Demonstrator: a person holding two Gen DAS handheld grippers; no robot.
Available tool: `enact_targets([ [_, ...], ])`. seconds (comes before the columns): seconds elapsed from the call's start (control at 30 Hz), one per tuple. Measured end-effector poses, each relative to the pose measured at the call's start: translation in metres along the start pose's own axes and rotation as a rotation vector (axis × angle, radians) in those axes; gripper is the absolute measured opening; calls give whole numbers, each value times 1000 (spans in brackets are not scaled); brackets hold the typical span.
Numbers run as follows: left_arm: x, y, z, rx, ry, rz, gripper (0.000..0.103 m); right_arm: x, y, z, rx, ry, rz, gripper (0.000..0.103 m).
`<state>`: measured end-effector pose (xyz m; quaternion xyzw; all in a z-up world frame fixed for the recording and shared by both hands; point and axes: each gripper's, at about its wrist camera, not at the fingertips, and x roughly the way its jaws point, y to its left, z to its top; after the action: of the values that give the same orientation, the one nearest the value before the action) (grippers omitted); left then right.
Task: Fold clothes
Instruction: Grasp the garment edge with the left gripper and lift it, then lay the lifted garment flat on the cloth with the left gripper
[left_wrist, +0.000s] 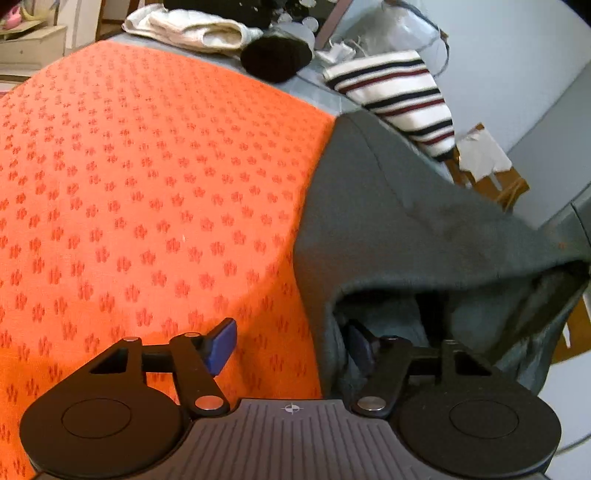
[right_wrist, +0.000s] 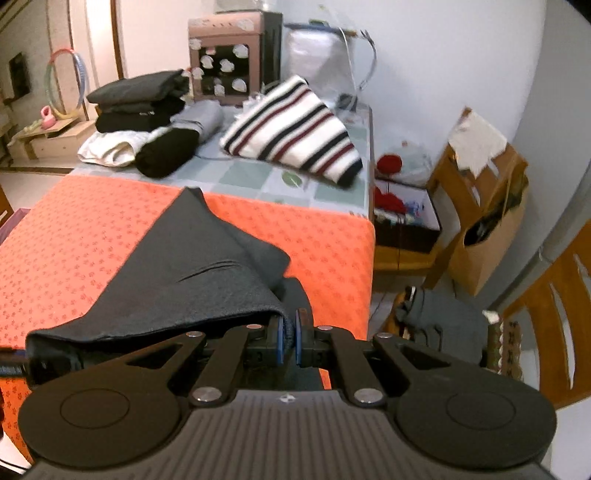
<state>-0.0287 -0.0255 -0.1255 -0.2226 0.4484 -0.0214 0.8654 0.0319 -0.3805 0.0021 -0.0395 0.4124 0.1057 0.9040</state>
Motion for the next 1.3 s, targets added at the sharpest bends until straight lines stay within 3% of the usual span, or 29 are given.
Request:
enact_targets([
  [0.07, 2, 1, 9, 8, -10, -1, 31, 6, -4, -4, 16, 12, 13, 7],
  [0.13, 1, 1, 16, 32, -11, -19, 11, 8, -3, -5, 26, 9, 33, 8],
  [0.33, -47, -30, 50, 207, -134, 60, 10, -23, 7, 21, 40, -112, 67, 7],
  [0.53, -135, -59, 139, 382, -307, 42, 9, -95, 22, 76, -29, -311, 109, 7],
  [0.7, -222, -83, 184, 590, -480, 40, 9, -163, 27, 117, -33, -448, 175, 7],
  [0.8, -258, -90, 206, 654, -535, 43, 9, -189, 30, 135, -16, -511, 236, 7],
  [0.93, -251, -88, 239, 719, -494, 81, 10, -182, 41, 161, -5, -529, 273, 7],
  [1.1, -191, -63, 296, 705, -333, 95, 10, -122, 63, 197, 15, -481, 237, 7],
  [1.2, -175, -58, 326, 691, -343, 123, 10, -98, 81, 217, -6, -501, 176, 7],
  [1.3, -185, -62, 337, 713, -429, 133, 9, -95, 90, 226, -5, -552, 139, 7],
])
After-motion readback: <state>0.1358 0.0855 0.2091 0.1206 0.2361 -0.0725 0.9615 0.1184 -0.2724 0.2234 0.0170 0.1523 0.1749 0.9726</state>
